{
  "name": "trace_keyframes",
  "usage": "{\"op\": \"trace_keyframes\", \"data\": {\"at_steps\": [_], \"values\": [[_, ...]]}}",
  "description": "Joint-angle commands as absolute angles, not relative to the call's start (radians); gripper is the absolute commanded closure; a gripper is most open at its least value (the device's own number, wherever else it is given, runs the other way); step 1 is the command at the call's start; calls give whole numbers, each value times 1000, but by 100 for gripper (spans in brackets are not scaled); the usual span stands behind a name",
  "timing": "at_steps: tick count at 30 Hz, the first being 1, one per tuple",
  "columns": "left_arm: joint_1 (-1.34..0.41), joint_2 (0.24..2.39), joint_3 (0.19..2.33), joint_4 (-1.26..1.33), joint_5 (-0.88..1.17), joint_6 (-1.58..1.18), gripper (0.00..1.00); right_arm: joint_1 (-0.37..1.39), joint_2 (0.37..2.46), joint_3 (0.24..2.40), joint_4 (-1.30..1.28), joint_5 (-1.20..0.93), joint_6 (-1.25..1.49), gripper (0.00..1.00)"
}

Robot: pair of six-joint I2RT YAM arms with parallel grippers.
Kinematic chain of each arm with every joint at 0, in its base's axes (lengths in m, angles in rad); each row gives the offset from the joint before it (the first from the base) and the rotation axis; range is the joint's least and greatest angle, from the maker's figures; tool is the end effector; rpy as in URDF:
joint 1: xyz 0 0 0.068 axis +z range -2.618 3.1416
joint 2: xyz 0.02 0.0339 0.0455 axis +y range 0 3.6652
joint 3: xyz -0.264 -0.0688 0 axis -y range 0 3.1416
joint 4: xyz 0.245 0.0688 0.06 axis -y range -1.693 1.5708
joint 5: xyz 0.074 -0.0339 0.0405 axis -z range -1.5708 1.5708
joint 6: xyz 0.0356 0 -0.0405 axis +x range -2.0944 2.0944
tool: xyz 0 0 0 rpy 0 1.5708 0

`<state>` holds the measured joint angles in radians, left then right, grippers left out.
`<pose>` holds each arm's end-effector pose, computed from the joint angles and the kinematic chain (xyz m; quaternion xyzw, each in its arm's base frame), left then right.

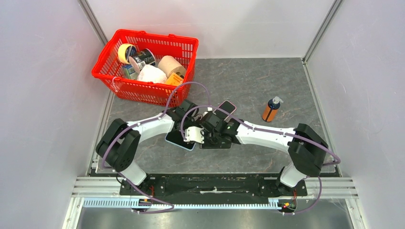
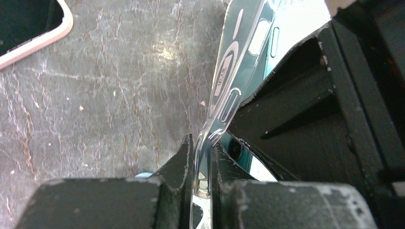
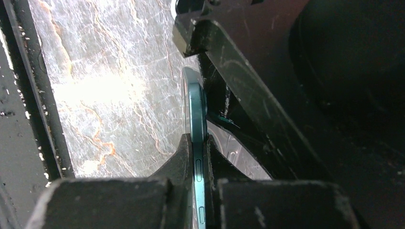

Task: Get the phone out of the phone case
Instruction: Remove the phone case from the phone.

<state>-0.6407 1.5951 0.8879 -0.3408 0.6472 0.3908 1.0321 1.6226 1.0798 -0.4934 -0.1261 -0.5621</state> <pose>0.2299 -0.1982 0.1751 0.5232 0.7562 -0.3353 0.2048 0.1655 0.2857 0.2079 -0.7002 0.6607 0.1205 0.2422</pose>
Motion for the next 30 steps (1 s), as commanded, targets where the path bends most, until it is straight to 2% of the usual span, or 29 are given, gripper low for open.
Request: {"op": "trace_keyframes", "data": {"at_steps": [1, 10, 16, 19, 23, 25, 30], "values": [[-616, 1627, 968, -203, 545, 485, 98, 1025, 1569, 1009, -676, -225, -506, 100], [-612, 1663, 1008, -233, 534, 500, 98, 1025, 1481, 968, -716, -268, -528, 100], [-611, 1661, 1055, -345, 636, 520, 97, 1010, 1457, 1011, -725, -247, -501, 100], [-611, 1652, 1080, -400, 682, 517, 85, 985, 1470, 1043, -729, -259, -489, 100], [-612, 1610, 1077, -429, 718, 513, 61, 935, 1477, 1078, -738, -295, -475, 100], [-611, 1593, 1080, -452, 738, 511, 52, 897, 1474, 1095, -738, -329, -461, 100], [-611, 1548, 1095, -508, 756, 524, 37, 820, 1457, 1108, -742, -394, -446, 100]]}}
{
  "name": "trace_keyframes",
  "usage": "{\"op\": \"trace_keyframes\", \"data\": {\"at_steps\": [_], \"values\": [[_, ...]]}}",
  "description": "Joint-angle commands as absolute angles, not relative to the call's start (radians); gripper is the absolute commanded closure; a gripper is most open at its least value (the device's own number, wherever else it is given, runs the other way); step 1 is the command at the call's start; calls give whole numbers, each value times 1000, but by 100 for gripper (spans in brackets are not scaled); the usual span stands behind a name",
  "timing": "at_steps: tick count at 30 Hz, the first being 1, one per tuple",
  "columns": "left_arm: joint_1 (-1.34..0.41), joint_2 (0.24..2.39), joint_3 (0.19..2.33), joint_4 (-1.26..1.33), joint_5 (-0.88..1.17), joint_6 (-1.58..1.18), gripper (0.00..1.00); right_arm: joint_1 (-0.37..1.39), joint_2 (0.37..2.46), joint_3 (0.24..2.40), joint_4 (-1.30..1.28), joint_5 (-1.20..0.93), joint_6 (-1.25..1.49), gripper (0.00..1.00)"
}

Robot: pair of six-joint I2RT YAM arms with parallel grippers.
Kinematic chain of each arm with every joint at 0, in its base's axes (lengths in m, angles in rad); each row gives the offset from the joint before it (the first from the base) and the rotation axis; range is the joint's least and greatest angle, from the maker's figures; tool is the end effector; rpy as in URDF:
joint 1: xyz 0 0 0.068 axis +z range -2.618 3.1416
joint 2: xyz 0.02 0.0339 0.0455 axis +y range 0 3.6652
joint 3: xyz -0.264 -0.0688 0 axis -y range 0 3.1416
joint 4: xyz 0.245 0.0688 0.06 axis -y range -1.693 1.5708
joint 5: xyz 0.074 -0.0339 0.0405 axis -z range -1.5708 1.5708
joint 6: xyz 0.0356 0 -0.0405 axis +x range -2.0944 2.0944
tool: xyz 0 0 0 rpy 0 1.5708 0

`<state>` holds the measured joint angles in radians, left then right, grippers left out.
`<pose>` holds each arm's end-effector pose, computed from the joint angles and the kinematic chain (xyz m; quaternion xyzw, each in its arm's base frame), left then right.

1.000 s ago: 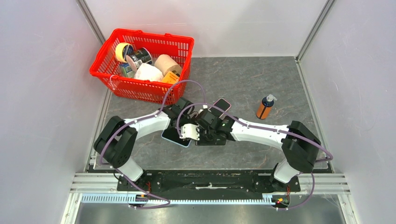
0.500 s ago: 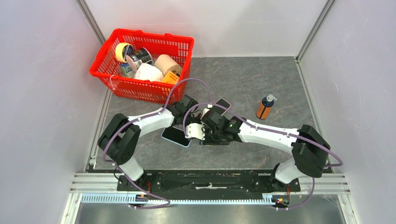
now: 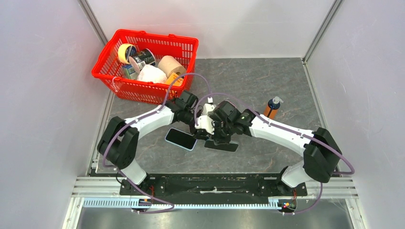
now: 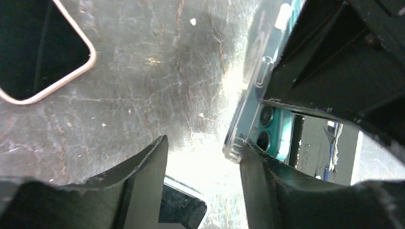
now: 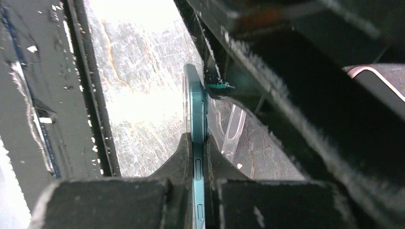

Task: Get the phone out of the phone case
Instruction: Remove the phone case from the phone.

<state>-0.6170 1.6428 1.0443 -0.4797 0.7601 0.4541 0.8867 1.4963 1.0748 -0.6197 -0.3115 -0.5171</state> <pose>0.2488 -0.2065 0.2004 0.5374 0.7284 -0.3770 0.1964 0.1830 0.2417 0.2382 -0.6466 0.7019 0.1947 0.2266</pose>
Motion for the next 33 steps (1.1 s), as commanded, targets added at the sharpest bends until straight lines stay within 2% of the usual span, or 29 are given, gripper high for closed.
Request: {"op": "trace_keyframes", "data": {"at_steps": [1, 2, 5, 17, 23, 28, 33], "values": [[-609, 1540, 1098, -520, 753, 530, 34, 809, 1453, 1109, -741, -401, -444, 100], [-608, 1531, 1101, -528, 750, 535, 30, 800, 1451, 1107, -741, -408, -442, 100], [-591, 1508, 1106, -547, 741, 547, 28, 773, 1444, 1100, -738, -420, -440, 100], [-488, 1377, 1080, -580, 906, 521, 25, 610, 1422, 1169, -752, -559, -397, 100], [-489, 1312, 952, -268, 954, 274, 25, 530, 1455, 1300, -835, -740, -390, 100], [-488, 1313, 877, -9, 942, 63, 27, 500, 1478, 1392, -879, -815, -373, 100], [-488, 1346, 853, 215, 1017, -149, 30, 493, 1497, 1464, -910, -861, -355, 100]]}}
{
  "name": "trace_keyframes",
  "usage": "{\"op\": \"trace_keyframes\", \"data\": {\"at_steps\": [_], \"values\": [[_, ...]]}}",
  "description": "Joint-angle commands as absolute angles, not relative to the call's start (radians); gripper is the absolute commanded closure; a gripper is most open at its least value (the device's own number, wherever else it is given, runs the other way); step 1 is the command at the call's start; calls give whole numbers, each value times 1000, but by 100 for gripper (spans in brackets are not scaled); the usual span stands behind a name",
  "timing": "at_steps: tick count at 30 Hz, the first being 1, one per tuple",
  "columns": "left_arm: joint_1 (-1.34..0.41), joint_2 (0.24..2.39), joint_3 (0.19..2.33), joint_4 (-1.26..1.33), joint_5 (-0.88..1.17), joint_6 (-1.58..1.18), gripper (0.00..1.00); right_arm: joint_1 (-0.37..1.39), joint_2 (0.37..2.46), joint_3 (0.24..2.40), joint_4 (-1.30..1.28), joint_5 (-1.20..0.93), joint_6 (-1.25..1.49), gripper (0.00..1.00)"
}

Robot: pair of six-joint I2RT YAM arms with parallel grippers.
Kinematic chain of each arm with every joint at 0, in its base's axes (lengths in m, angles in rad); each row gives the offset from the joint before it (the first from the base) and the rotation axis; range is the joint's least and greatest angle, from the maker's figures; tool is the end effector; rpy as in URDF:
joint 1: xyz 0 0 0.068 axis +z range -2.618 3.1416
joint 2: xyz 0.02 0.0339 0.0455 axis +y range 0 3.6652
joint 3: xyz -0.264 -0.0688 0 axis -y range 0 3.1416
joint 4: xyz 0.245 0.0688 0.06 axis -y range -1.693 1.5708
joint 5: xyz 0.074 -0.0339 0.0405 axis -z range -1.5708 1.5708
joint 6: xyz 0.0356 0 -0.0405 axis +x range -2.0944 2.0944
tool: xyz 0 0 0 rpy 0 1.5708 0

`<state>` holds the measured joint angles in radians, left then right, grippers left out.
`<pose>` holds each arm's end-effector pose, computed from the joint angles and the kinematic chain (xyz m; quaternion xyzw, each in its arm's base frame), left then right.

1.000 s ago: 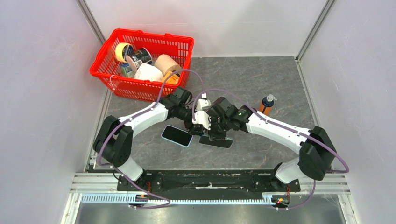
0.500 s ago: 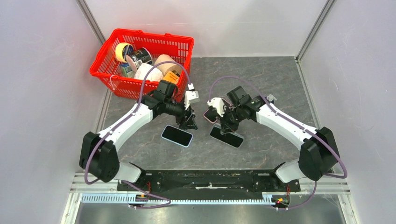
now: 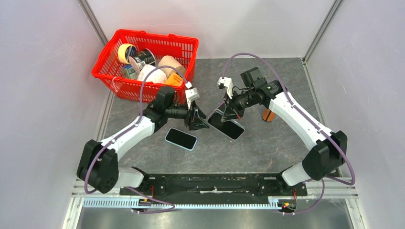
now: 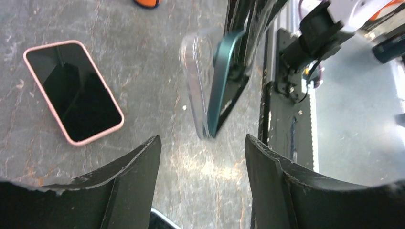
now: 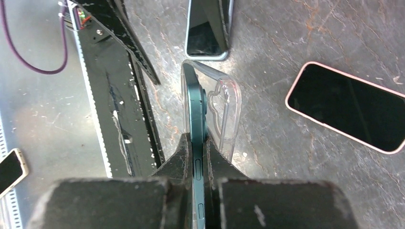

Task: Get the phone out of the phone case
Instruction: Remove the phone case from the phone.

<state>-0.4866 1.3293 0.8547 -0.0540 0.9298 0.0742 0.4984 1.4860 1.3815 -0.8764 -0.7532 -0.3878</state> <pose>0.2381 -0.1583 0.2632 0.4290 0.6832 -0.4717 0.3560 0.2547 0.1663 0.3276 -0.4781 0.7580 0.3663 0.2505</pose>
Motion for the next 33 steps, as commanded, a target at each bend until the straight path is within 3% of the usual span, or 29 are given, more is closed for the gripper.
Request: {"op": "trace_keyframes", "data": {"at_steps": [1, 9, 15, 18, 26, 29, 32, 33], "values": [[-488, 1352, 856, 227, 1032, -156, 32, 493, 1497, 1471, -913, -866, -354, 100], [-488, 1394, 886, 153, 1183, -79, 50, 488, 1504, 1494, -941, -885, -354, 100], [-489, 1417, 943, -48, 1238, 77, 43, 488, 1508, 1505, -948, -878, -354, 100], [-488, 1431, 973, -133, 1238, 142, 45, 488, 1508, 1504, -949, -880, -354, 100], [-495, 1466, 1013, -175, 1251, 177, 69, 486, 1507, 1506, -949, -887, -348, 100], [-501, 1487, 1030, -194, 1251, 193, 80, 486, 1508, 1506, -949, -895, -345, 100], [-511, 1504, 1045, -209, 1254, 215, 97, 486, 1511, 1506, -951, -905, -343, 100], [-515, 1506, 1050, -221, 1259, 229, 98, 486, 1511, 1506, -953, -906, -346, 100]]}}
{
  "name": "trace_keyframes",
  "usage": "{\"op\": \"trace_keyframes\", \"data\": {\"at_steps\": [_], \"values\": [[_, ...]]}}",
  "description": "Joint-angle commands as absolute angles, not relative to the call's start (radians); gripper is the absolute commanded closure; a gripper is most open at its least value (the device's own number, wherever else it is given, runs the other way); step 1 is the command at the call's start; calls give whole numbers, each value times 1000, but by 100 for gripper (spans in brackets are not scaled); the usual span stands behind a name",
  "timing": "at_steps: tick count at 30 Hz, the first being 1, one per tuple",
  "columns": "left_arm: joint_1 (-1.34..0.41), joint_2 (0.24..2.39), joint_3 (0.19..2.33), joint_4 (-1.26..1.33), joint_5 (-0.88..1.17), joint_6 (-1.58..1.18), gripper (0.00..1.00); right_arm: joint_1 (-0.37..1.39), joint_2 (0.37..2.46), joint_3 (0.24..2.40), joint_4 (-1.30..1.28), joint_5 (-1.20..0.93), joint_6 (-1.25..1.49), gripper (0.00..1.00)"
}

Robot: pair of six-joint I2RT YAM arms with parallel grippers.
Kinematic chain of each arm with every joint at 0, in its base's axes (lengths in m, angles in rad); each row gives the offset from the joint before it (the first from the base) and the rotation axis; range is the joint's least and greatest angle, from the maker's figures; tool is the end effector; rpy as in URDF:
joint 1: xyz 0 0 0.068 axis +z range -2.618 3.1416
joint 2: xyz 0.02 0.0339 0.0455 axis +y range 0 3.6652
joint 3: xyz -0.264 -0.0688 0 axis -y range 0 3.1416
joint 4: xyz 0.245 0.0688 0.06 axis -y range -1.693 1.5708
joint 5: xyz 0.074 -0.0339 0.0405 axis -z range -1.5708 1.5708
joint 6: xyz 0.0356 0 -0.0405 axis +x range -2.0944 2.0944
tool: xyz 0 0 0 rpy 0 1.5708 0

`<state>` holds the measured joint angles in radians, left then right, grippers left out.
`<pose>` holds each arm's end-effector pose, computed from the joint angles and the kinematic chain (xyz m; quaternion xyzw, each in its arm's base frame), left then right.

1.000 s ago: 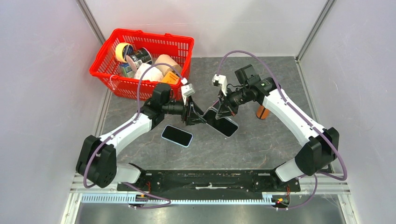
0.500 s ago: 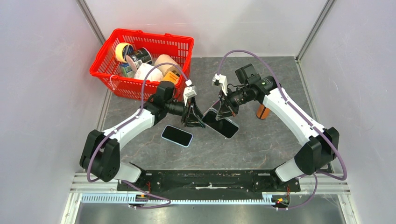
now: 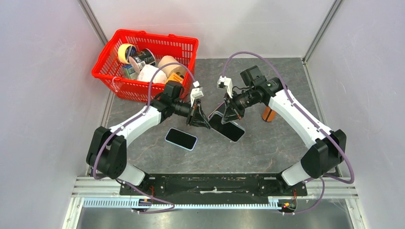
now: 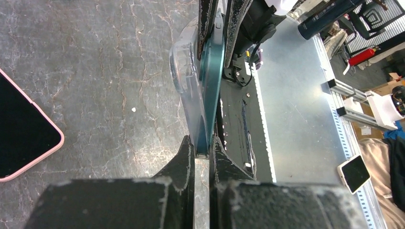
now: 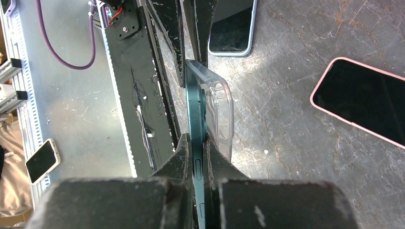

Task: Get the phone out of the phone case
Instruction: Remove the phone case from the phone.

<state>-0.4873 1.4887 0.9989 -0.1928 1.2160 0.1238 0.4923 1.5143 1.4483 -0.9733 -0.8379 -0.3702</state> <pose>0.2581 -0.1746 0.2598 0.4570 0.6330 -0.5711 0.2536 0.2546 0.1666 0.3365 -0.4655 0.7561 0.4064 0.2155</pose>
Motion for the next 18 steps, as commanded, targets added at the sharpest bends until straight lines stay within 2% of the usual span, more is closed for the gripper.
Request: {"op": "trace_keyframes", "data": {"at_steps": [1, 5, 10, 14, 18], "values": [[-518, 1508, 1057, -244, 1265, 261, 98, 486, 1513, 1506, -956, -907, -349, 100], [-527, 1520, 1096, -425, 1302, 491, 98, 485, 1528, 1514, -991, -921, -375, 100], [-539, 1555, 1177, -836, 1336, 995, 98, 484, 1556, 1533, -1044, -945, -410, 100], [-564, 1584, 1233, -1107, 1287, 1354, 98, 484, 1577, 1541, -1066, -967, -423, 100], [-579, 1620, 1295, -1281, 1241, 1562, 98, 485, 1589, 1546, -1079, -984, -431, 100]]}}
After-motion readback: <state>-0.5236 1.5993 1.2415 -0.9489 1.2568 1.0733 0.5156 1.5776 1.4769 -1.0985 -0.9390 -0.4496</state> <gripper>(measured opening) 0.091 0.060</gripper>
